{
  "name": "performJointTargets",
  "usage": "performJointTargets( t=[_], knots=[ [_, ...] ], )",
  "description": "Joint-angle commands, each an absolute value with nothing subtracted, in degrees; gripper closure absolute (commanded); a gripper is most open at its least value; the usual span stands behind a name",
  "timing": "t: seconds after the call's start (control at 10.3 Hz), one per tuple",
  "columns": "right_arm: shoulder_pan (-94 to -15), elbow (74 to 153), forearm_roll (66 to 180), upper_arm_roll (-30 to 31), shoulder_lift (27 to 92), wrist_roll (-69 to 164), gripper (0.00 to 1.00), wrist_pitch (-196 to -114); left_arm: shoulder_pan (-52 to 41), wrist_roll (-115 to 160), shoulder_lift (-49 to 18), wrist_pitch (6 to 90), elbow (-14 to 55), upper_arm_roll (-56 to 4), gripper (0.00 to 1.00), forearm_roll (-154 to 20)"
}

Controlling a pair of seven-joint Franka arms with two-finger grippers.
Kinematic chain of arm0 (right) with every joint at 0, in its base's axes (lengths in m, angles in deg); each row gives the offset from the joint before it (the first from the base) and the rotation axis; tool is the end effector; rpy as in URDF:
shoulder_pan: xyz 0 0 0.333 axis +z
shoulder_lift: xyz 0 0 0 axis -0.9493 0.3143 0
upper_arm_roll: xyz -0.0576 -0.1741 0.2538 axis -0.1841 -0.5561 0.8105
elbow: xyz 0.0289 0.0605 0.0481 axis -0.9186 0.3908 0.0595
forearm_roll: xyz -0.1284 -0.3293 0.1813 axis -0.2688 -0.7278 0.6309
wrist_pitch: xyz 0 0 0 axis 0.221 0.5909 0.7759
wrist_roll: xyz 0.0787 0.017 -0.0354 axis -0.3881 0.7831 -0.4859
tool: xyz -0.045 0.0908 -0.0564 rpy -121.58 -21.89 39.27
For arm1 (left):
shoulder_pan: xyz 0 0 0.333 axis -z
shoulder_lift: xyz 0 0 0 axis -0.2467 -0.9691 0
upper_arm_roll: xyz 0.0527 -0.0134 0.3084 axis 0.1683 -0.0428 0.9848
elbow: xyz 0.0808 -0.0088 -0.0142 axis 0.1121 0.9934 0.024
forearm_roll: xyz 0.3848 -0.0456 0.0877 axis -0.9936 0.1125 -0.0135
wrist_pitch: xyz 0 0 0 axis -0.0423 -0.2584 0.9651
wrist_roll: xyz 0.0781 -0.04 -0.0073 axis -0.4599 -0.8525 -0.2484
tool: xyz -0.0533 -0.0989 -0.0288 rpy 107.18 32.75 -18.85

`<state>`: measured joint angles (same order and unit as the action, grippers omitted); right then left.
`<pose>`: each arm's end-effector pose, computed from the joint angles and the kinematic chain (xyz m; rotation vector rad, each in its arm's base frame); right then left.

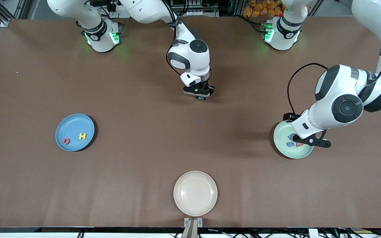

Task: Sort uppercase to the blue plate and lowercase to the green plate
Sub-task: 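Grasp the teal b with the right gripper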

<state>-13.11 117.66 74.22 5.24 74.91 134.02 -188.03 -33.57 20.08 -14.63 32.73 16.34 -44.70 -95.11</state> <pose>0.3515 0.5685 0.1661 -3.0397 0.3661 -0.2389 0.6190 -0.1227 0.3647 -2.9927 0.3595 0.3270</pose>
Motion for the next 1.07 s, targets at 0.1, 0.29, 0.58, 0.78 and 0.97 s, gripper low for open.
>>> performJointTargets(
  t=[0.1, 0.29, 0.58, 0.78, 0.97],
  knots=[
    [-14.38, 118.27, 73.8, 6.18, 75.41, 133.43, 0.69, -188.16, -33.44, 20.26, -14.43, 32.36, 16.48, -44.79, 0.0, -93.88],
    [-14.9, 118.1, 73.8, 6.44, 75.41, 133.43, 0.69, -188.16, -33.35, 20.26, -14.43, 32.36, 16.39, -44.79, 0.0, -93.88],
    [-17.17, 117.48, 73.89, 8.19, 75.15, 132.38, 0.69, -186.06, -32.65, 20.17, -14.43, 32.44, 16.39, -45.05, 0.0, -93.88],
    [-19.56, 117.04, 74.06, 9.87, 74.18, 130.09, 0.69, -183.68, -32.12, 20.17, -14.52, 32.53, 16.39, -45.05, 0.0, -93.8],
    [-22.53, 116.87, 74.06, 11.44, 74.0, 128.0, 0.69, -183.59, -31.95, 19.74, -14.52, 32.53, 16.48, -45.05, 0.0, -90.74]
  ],
)
